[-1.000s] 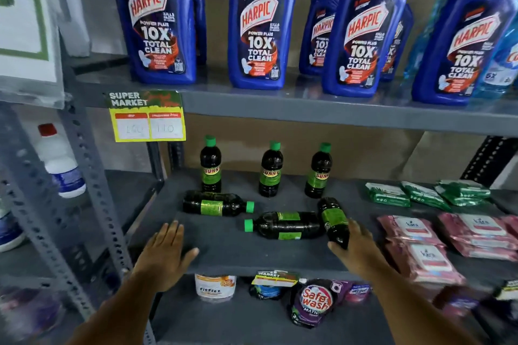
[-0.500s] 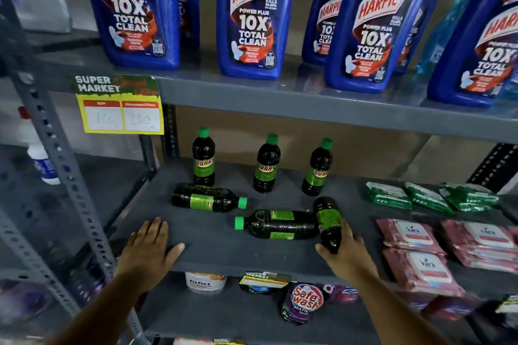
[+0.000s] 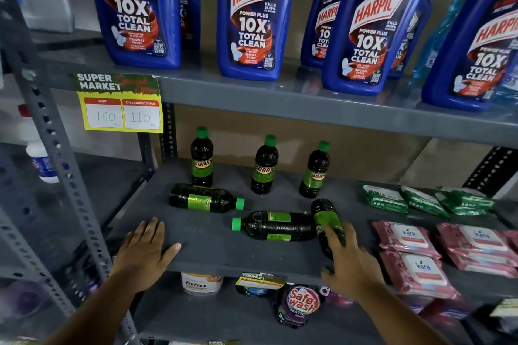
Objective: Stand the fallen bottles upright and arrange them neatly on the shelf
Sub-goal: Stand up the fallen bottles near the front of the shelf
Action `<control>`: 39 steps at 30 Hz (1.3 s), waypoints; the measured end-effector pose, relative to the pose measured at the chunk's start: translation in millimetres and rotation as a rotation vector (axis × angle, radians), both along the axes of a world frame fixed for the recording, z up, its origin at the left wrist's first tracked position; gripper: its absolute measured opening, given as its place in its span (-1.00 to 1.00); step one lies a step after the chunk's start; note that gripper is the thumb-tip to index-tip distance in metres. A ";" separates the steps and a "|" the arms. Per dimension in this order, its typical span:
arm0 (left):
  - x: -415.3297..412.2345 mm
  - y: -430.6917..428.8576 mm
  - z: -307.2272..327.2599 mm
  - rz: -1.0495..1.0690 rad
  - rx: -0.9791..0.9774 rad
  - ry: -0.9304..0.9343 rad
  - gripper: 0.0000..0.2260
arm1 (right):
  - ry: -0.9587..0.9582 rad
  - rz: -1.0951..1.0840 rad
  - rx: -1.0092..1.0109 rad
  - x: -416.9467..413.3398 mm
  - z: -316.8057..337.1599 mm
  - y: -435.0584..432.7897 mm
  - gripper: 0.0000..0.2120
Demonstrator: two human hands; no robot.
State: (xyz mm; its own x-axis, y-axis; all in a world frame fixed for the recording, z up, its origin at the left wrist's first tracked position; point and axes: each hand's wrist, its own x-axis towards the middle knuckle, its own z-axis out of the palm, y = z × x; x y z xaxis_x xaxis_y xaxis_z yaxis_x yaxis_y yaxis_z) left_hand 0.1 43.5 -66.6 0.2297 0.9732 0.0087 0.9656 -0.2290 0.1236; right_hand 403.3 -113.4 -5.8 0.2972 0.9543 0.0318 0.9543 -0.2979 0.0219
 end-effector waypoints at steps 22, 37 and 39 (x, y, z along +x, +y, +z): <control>1.2 1.4 -1.1 0.006 -0.027 -0.006 -0.28 | 0.327 -0.019 0.243 42.1 115.9 97.4 -0.64; 0.9 3.9 -1.5 0.023 -0.037 0.013 -0.15 | 0.386 -0.087 0.339 41.8 113.9 112.8 -0.72; 1.0 3.6 -0.7 0.021 -0.027 0.020 -0.22 | 0.466 -0.082 0.311 43.8 116.7 117.4 -0.68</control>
State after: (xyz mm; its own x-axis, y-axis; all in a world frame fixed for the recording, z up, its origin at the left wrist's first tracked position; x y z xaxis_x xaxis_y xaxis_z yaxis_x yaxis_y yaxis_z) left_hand 1.1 47.0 -67.3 0.2095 0.9776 -0.0217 0.9724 -0.2059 0.1097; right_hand 447.1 3.9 110.9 0.4198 0.8942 0.1556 0.8158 -0.2966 -0.4965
